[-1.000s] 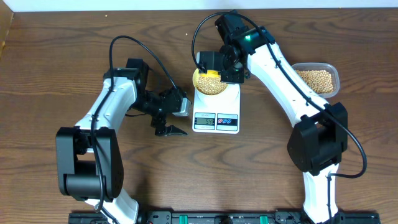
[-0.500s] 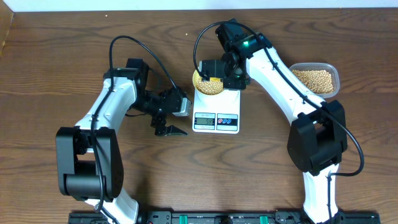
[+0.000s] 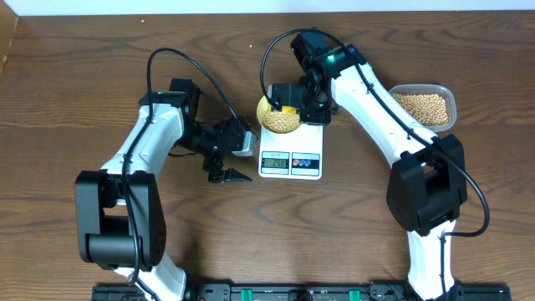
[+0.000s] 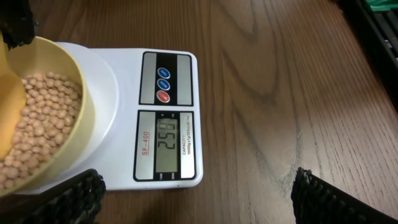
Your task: Scoop item into bowl and weigh 50g on scale
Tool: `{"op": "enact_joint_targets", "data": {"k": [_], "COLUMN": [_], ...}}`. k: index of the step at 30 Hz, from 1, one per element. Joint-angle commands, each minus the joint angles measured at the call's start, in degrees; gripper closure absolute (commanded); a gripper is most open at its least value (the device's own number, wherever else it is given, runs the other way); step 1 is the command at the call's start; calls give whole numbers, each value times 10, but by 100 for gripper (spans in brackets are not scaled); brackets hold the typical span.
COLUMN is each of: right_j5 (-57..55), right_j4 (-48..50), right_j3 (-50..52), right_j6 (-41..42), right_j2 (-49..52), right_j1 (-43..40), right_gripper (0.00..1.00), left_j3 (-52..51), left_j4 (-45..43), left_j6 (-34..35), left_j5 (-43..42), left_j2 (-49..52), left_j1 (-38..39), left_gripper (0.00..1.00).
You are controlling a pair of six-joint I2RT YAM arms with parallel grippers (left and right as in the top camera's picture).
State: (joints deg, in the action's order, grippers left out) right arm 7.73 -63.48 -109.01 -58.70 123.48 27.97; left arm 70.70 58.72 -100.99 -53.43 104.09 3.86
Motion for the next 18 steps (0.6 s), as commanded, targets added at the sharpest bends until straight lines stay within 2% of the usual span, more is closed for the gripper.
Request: {"op": "enact_joint_targets", "data": {"k": [1,7,13,18], "right_j5": [42,42,-18,-5], "right_j4": [-7,-13,-14,-12], "right_j3": [-9,-9,-9,-9], "right_j6": [35,61,64,64], "right_j2": [-5,-5,-5,-5], "right_j1": [-7,-26,-41,-45], "right_gripper": [99,99,99,99], "left_j3": [-3,-3,-3,-3], "left_j4": [4,4,4,4], "left_j6": [-10,-10,-10,-10], "left_j5": [2,2,2,2], "left_j2": [-4,-4,-4,-4], "left_j1": [-2,-2,-2,-2], "left_gripper": [2,2,2,2]}}
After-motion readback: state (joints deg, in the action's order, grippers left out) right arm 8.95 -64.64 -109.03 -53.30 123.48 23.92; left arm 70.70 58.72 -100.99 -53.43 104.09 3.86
